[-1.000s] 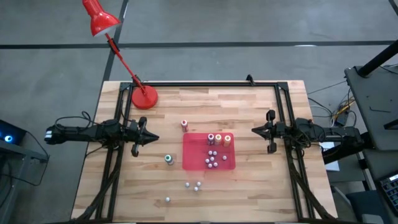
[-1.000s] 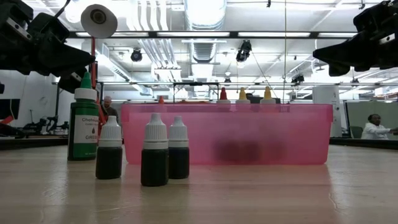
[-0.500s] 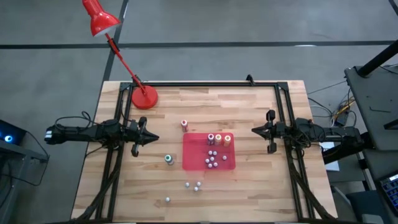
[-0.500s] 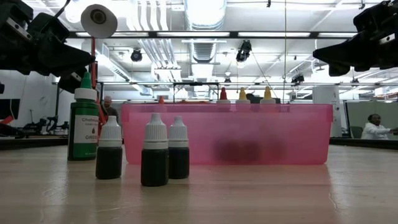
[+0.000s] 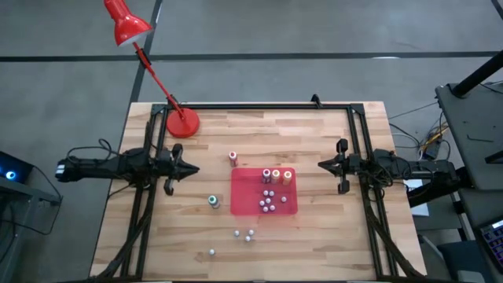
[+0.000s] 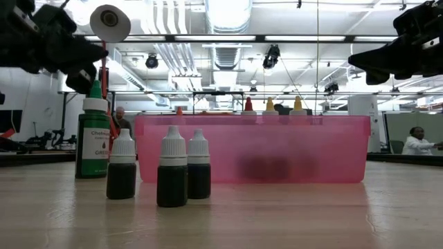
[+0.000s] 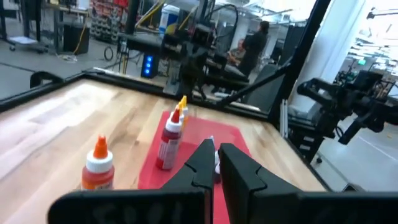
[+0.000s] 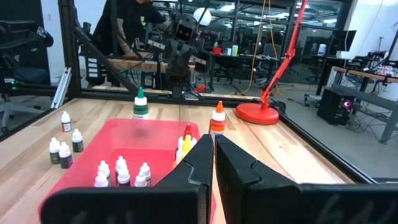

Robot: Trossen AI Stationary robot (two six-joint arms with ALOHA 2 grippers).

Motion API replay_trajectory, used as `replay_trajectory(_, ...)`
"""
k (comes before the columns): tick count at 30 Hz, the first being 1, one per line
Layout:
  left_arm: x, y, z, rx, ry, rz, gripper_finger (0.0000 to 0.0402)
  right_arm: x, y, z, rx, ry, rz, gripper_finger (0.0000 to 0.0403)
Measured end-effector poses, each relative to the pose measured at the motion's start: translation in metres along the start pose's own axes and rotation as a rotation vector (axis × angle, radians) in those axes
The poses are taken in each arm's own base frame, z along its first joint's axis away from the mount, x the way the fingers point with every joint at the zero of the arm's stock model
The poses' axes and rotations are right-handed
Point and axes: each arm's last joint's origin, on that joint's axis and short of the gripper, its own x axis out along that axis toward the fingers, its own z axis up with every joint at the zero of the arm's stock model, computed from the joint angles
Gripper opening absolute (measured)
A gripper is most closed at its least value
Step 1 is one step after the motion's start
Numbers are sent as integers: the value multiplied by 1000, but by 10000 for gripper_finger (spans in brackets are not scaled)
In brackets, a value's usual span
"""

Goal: Pick & Place food coloring
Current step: Put the large orange food coloring bottle into the container

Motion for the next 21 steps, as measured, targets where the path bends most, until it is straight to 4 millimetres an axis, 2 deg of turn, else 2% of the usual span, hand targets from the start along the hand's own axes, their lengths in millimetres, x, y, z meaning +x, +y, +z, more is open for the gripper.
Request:
replay_trajectory(8, 0, -7, 25, -21, 55, 24, 0, 0, 0, 0, 0, 0, 0, 9)
replay_trajectory(15, 7, -10, 49, -10, 56, 112, 4, 0, 0, 0, 0, 0, 0, 9)
replay_trajectory(21, 14, -15, 74, 14, 32, 182, 53, 0, 0, 0, 0, 0, 0, 9)
